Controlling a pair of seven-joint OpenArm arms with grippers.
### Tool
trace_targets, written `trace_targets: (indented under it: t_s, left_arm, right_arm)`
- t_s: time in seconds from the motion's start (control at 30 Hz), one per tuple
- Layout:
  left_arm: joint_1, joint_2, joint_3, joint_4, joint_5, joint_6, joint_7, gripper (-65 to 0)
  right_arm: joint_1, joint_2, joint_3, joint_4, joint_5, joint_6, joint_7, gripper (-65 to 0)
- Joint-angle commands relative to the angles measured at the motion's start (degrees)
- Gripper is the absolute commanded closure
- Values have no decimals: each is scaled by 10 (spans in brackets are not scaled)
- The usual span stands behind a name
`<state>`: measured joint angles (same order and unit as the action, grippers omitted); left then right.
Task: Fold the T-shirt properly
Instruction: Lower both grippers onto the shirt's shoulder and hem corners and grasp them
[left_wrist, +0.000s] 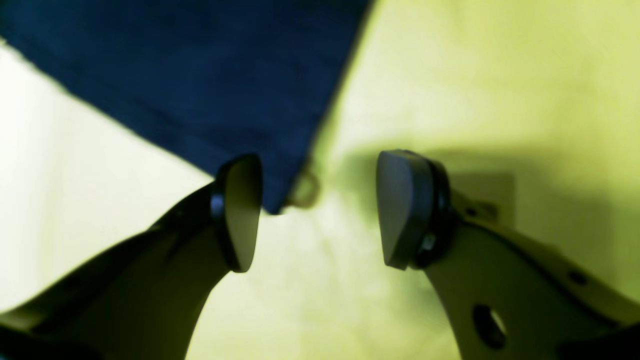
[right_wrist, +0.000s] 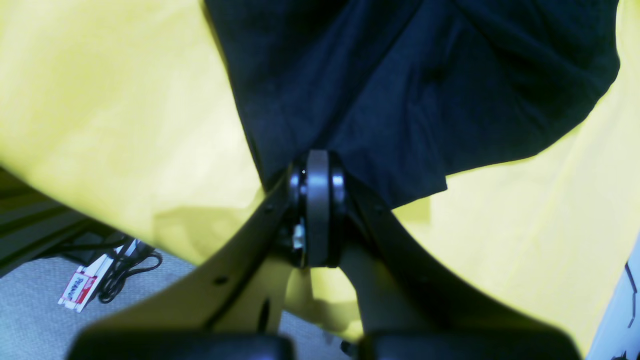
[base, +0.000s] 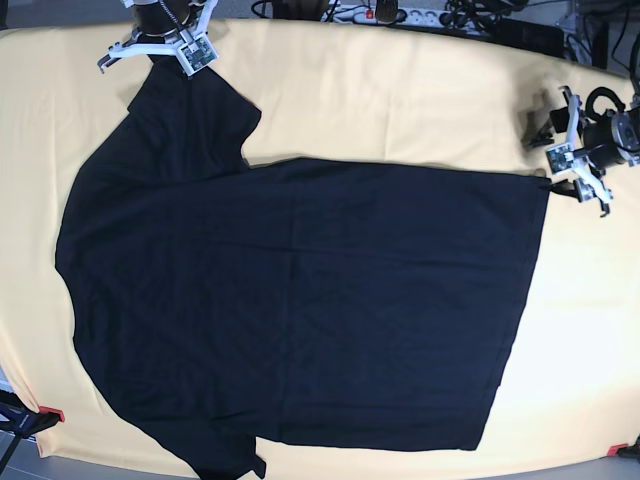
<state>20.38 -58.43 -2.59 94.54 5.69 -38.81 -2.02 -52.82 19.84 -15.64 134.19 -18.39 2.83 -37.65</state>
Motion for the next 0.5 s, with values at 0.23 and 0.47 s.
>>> trace_targets:
  t_s: [0.23, 0.47]
  left_arm:
    - [-143, -16, 152, -28, 74, 66, -14, -369]
    - [-185, -29, 169, -28, 78, 40, -10, -369]
  right_arm:
    - [-7, 2, 0, 8, -4, -4, 5, 0]
    - [-8, 2, 0, 8, -4, -4, 5, 0]
